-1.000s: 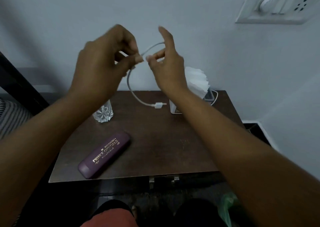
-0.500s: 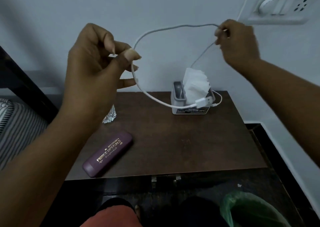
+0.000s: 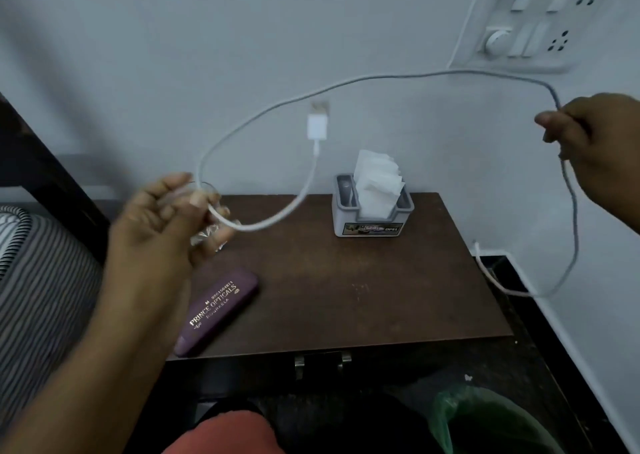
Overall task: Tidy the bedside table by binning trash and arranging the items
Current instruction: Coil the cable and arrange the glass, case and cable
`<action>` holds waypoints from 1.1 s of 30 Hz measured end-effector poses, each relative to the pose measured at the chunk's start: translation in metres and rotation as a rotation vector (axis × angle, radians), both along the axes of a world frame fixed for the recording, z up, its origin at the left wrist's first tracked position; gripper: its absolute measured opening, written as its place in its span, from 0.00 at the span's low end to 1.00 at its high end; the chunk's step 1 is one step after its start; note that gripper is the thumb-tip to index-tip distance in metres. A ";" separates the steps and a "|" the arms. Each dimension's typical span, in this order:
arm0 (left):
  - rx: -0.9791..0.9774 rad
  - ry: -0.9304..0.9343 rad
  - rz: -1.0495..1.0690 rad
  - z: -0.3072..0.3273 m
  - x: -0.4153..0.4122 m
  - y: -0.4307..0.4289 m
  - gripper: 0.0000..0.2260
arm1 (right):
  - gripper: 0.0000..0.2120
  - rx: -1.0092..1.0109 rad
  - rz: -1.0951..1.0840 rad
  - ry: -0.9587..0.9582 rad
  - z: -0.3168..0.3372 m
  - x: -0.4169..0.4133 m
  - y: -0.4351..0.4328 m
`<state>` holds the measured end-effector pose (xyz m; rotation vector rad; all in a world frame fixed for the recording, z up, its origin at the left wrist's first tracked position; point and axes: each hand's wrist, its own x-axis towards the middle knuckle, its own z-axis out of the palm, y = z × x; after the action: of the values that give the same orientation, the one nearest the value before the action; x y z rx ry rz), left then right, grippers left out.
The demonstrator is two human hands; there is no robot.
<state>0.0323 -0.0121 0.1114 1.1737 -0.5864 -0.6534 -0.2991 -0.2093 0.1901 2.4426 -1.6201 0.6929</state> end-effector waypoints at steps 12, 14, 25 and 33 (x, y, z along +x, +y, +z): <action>0.212 0.460 -0.047 -0.057 -0.082 -0.010 0.08 | 0.17 0.492 0.190 -1.258 -0.029 0.119 0.051; 0.223 0.454 0.007 -0.062 -0.074 -0.018 0.09 | 0.17 0.557 0.125 -1.329 -0.062 0.133 0.053; 0.444 0.261 0.187 -0.147 -0.056 -0.035 0.11 | 0.16 1.004 -0.383 -1.766 -0.213 0.162 0.097; 0.488 0.150 0.075 -0.146 -0.045 -0.013 0.14 | 0.21 1.170 -0.343 -1.150 -0.235 0.145 0.094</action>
<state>-0.0123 -0.0246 -0.0344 1.5754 -0.2566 -0.8398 -0.1541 -0.1156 -0.0451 2.1326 -3.5962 1.5749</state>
